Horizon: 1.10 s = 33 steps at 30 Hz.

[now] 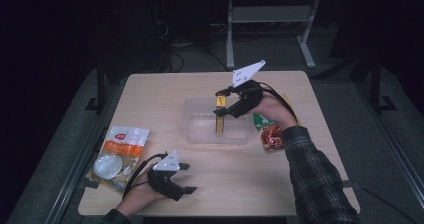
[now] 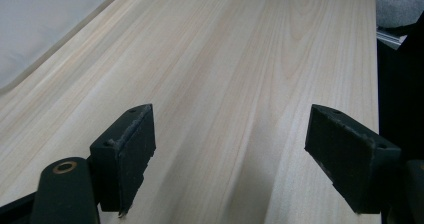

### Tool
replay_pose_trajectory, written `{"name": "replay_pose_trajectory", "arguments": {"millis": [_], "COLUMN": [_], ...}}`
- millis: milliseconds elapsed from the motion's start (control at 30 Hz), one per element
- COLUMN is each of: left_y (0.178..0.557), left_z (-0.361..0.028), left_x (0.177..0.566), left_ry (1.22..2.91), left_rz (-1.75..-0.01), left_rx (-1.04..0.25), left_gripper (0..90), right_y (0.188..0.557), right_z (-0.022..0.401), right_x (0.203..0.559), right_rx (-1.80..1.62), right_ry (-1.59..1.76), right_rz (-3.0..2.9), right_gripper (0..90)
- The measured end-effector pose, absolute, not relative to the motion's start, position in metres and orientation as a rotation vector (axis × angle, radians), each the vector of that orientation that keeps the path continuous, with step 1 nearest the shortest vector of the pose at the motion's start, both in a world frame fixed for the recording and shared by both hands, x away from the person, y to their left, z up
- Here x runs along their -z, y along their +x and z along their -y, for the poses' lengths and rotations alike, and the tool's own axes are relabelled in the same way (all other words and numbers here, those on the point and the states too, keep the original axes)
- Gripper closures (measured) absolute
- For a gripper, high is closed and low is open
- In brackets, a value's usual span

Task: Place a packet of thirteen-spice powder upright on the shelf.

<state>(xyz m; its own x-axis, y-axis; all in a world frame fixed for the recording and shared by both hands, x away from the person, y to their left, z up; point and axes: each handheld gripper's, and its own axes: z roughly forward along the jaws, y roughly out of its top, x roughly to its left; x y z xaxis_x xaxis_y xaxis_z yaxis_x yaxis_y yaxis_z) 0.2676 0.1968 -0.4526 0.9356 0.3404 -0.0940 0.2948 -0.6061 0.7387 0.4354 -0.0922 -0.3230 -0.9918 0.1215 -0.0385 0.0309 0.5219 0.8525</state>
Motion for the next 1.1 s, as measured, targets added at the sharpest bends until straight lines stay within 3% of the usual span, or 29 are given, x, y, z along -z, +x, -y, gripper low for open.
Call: {"name": "replay_pose_trajectory", "arguments": {"millis": [1100], "left_y": [0.267], "left_z": [-0.194], "left_x": [0.457], "left_ry": [2.27], "left_rz": [-0.442], "left_rx": [-0.023], "left_gripper": [20.2], "right_y": [0.468], "right_z": [0.087], "right_x": [0.358], "right_rx": [-1.43], "right_ry": [0.18], "right_rz": [-2.718], "right_gripper": [31.1]}}
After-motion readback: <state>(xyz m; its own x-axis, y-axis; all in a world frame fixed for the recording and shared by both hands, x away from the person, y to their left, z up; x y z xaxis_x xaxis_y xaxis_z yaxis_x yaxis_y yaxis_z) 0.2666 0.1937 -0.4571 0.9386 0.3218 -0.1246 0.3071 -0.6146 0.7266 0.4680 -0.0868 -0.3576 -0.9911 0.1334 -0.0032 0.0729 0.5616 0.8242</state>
